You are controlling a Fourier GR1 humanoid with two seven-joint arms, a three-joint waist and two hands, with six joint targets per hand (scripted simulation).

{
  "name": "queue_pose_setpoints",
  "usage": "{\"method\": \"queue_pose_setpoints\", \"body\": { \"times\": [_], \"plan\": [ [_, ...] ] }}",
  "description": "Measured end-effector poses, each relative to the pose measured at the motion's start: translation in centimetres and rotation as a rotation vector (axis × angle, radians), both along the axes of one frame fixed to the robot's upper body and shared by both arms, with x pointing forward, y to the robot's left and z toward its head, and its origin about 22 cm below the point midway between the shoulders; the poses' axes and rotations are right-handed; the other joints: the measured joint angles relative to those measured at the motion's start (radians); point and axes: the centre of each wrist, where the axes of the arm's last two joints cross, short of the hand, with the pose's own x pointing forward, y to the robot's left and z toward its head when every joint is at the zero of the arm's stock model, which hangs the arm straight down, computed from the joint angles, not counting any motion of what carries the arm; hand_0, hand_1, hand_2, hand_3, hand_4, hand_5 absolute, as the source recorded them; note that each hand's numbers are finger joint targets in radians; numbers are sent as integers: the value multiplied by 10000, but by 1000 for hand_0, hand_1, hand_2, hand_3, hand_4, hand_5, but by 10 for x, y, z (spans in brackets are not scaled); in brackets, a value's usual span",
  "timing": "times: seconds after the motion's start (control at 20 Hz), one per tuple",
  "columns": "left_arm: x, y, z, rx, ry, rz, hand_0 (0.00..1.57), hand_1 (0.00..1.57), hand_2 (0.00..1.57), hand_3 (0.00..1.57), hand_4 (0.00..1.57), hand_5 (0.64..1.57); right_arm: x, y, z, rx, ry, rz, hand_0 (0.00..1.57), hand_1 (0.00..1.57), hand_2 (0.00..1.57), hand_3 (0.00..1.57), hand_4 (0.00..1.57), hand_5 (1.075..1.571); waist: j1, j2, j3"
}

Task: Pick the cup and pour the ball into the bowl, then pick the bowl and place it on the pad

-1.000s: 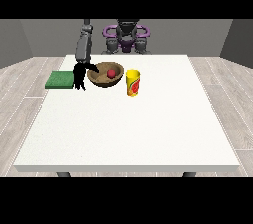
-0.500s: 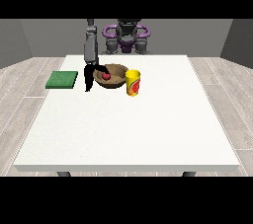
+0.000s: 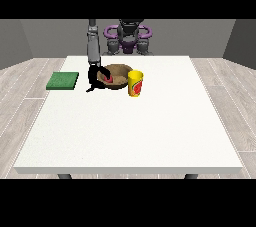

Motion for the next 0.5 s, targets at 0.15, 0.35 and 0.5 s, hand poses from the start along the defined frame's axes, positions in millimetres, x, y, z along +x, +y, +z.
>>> {"method": "queue_pose_setpoints", "body": {
  "times": [0.15, 0.35, 0.5],
  "plan": [
    [1, 10, -8, -118, 260, 119, 0, 0, 0, 0, 0, 1546, -4, -3, -2, -912, 697, -195, 1571, 1571, 1571, 1571, 1167, 1473, -54, -205, 55],
    [8, 27, -37, -409, 1073, 520, 0, 0, 0, 0, 0, 1545, 2, -8, 14, -1762, 2265, -137, 1571, 1571, 1571, 1571, 1260, 1456, -501, -816, 181],
    [7, 49, -62, -636, 1528, 996, 0, 0, 0, 0, 0, 1544, 14, -4, 43, -2372, 2958, 23, 1571, 1571, 1571, 1571, 1249, 1472, -1000, -1242, 234]
  ]
}}
